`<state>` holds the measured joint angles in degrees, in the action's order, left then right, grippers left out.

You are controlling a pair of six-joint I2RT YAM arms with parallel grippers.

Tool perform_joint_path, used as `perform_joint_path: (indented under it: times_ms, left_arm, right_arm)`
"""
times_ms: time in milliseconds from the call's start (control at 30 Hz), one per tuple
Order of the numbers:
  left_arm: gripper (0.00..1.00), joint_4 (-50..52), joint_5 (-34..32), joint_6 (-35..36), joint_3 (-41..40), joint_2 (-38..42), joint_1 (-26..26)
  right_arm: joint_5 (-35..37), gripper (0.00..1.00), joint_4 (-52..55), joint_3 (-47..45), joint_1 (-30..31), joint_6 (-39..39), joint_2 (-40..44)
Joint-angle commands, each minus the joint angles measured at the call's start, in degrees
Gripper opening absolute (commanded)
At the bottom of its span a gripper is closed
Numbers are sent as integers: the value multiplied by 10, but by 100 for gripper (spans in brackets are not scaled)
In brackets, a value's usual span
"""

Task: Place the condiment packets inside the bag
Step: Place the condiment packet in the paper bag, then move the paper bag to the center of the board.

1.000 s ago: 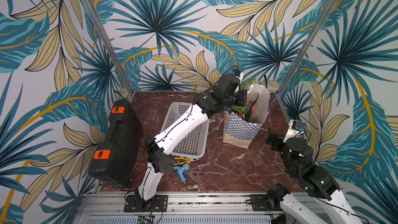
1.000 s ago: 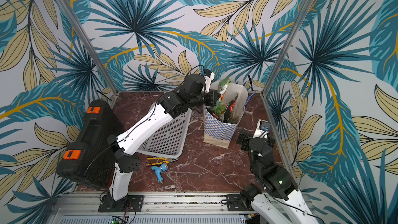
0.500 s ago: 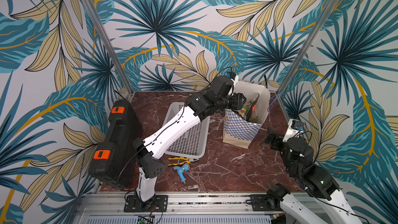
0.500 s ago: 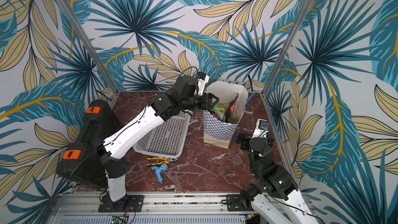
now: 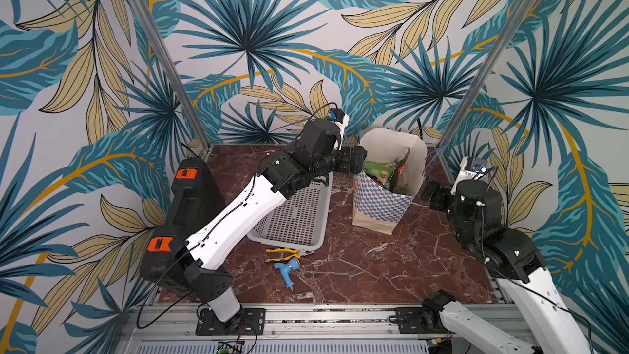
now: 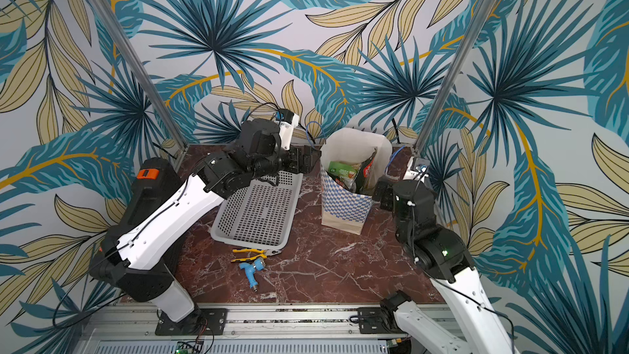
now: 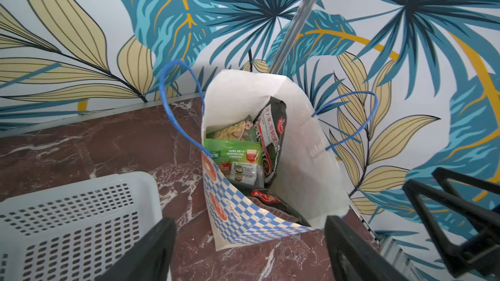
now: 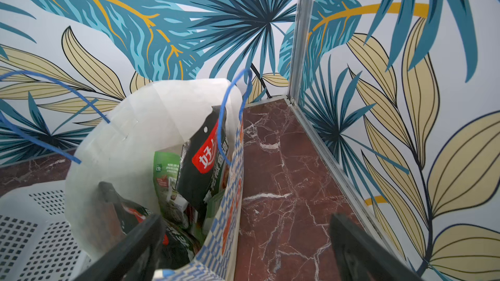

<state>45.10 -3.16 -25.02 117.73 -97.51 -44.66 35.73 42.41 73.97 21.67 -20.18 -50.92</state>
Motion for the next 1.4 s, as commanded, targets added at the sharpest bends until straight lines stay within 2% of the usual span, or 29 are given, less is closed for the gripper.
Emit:
perform_joint_path:
  times_ms: [0, 167, 333, 400, 533, 667, 767, 867, 1267, 1300, 1367]
  left_arm:
    - [91, 55, 27, 20, 74, -46, 28]
    - [88, 67, 106, 20, 160, -112, 63]
    - [78, 71, 184, 3, 231, -174, 83]
    - [69, 73, 202, -2, 249, -193, 87]
    - [43, 49, 241, -15, 248, -205, 89]
    - [1, 34, 242, -19, 246, -192, 89]
    - [0, 18, 232, -21, 225, -159, 88]
    - [0, -10, 215, -23, 182, -113, 89]
    - [0, 7, 151, 0, 106, -17, 90]
    - [3, 15, 135, 6, 101, -15, 92]
    - [39, 36, 99, 16, 88, -14, 99]
  right_arm:
    - [-80, 100, 31, 57, -50, -2, -54]
    - [-211, 99, 38, 140, -152, -11, -147]
    - [-312, 91, 45, 195, -204, -17, -222]
    - [-336, 80, 45, 208, -209, -15, -239]
    - [-399, 52, 29, 219, -210, -10, -258]
    - [-493, 17, 13, 230, -207, -11, -274]
    - [-547, 4, 10, 246, -191, -12, -284]
    - [-568, 0, 14, 272, -169, -12, -293]
    - [-595, 0, 17, 366, -65, -29, -356]
    - [-592, 0, 18, 366, -62, -29, -358]
    - [-579, 0, 22, 359, -62, -28, -357]
